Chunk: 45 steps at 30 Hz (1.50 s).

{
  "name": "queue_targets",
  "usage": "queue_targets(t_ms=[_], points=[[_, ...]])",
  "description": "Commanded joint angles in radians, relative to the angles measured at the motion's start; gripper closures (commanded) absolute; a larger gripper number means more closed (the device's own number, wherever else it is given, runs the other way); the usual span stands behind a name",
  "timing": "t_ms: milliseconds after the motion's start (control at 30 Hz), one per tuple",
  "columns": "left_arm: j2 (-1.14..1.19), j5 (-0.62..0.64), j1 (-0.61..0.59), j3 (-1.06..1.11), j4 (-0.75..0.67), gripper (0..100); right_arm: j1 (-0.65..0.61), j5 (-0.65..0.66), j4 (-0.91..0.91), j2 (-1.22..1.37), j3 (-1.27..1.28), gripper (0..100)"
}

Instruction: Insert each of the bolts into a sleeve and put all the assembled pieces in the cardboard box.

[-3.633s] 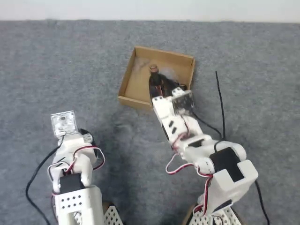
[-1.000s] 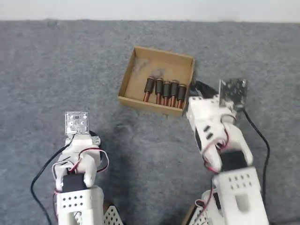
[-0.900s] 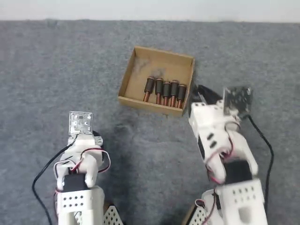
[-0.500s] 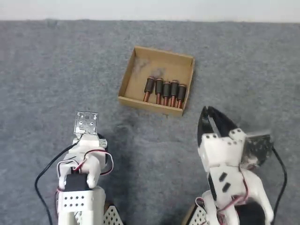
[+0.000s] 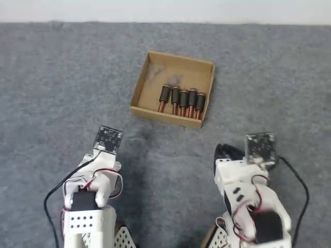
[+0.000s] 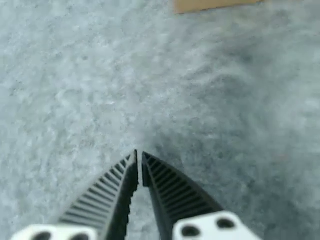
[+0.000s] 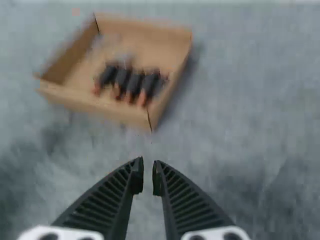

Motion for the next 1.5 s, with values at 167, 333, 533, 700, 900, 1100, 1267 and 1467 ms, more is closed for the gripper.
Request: queue_targets(t_ms=[167, 333, 533, 700, 900, 1100, 1267, 1467], points=[[-0.020, 0.133, -0.133, -0.038, 0.009, 99, 0.062, 0.017, -0.002, -0.001, 0.218, 98.9], [-0.020, 0.216, -0.187, -0.044, 0.015, 99, 0.091, 0.018, -0.004, -0.001, 0.275, 98.8], [-0.020, 0.221, -0.072, -0.062, 0.137, 99, 0.099, 0.023, 0.007, 0.001, 0.334, 98.7], [-0.020, 0.219, -0.052, -0.064, 0.144, 99, 0.096, 0.023, 0.007, 0.002, 0.336, 98.7], [-0.020, 0.219, -0.055, -0.064, 0.144, 99, 0.096, 0.023, 0.007, 0.002, 0.336, 98.7], [-0.020, 0.219, -0.055, -0.064, 0.144, 99, 0.096, 0.023, 0.007, 0.002, 0.336, 98.7], [-0.020, 0.219, -0.055, -0.064, 0.144, 99, 0.096, 0.023, 0.007, 0.002, 0.336, 98.7], [-0.020, 0.219, -0.055, -0.064, 0.144, 99, 0.096, 0.023, 0.007, 0.002, 0.336, 98.7]])
